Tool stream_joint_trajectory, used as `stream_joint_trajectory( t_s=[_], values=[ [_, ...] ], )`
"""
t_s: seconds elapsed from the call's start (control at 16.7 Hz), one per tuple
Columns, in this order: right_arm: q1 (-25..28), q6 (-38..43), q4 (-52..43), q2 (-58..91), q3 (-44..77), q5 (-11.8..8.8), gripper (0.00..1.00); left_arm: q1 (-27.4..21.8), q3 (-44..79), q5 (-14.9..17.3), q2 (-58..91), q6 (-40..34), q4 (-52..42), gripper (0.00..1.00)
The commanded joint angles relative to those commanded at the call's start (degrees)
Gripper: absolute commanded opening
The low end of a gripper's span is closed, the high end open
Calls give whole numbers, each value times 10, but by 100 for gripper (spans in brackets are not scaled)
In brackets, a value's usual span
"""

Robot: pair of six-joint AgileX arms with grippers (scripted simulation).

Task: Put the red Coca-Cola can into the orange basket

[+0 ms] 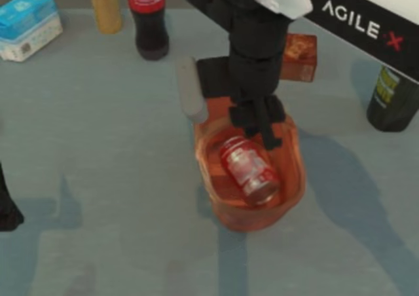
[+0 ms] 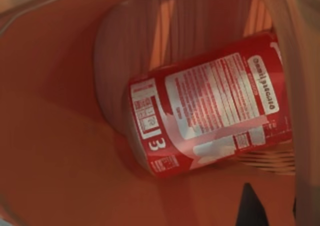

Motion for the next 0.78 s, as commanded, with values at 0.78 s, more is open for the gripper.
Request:
stream_joint_trajectory(
  t_s=[0.78],
  values=[
    [0, 0, 0, 0, 0, 0, 0, 0, 0, 0, 0, 0, 0, 100]
  ],
)
